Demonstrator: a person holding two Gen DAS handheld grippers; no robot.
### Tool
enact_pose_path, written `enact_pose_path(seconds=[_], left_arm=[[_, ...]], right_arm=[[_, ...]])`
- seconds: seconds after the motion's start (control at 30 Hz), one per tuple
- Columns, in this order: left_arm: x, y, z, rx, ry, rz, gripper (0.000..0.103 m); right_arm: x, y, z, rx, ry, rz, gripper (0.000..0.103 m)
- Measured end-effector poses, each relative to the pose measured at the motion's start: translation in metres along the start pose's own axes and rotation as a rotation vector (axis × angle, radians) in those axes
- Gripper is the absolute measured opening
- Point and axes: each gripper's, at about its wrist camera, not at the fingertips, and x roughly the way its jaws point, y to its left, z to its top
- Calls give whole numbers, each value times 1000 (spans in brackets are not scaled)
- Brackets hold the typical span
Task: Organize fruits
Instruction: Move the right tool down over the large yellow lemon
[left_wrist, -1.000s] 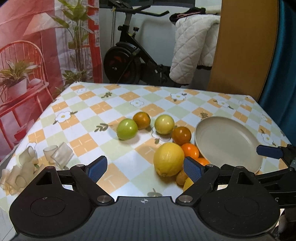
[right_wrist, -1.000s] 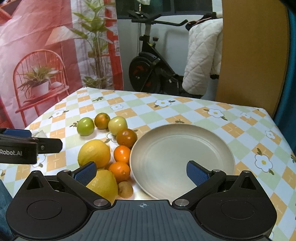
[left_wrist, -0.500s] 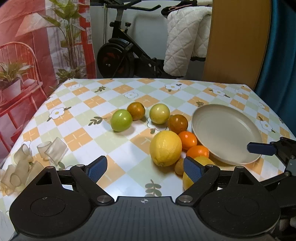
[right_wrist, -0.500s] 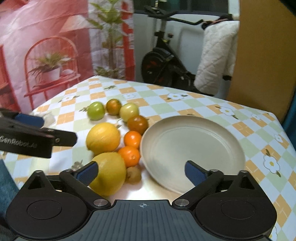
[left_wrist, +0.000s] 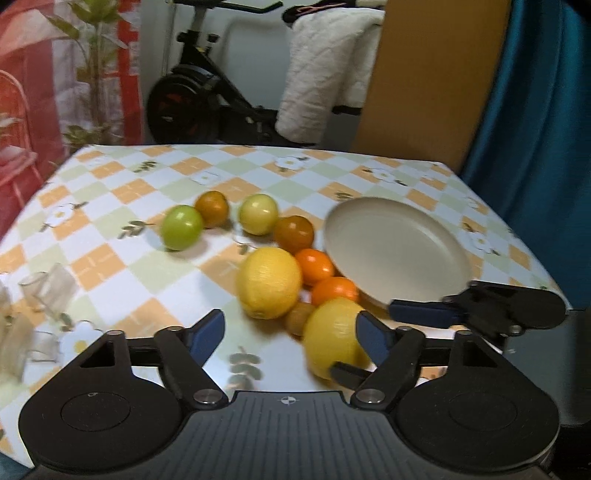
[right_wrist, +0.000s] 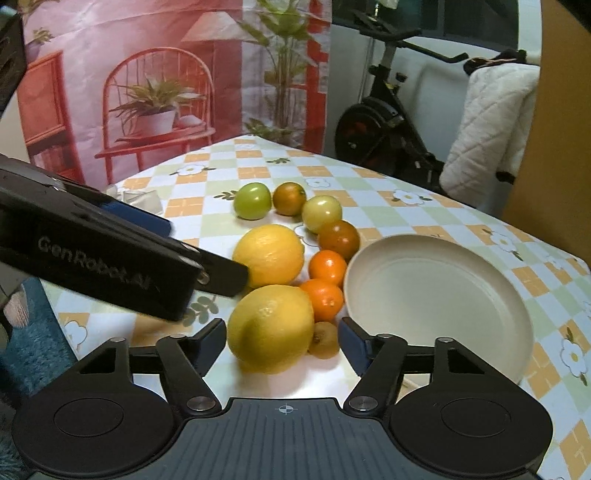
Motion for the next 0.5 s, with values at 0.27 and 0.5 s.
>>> enact_pose_path(seconds=[0.27,0.5], left_arm=[[11,0,-6,-38,9,-100,69],[23,-2,-9,-52,53,-135,54]], right_arm=[[7,0,-4,-8,0,31,50],[7,-2,-6,2,-7,39,50]])
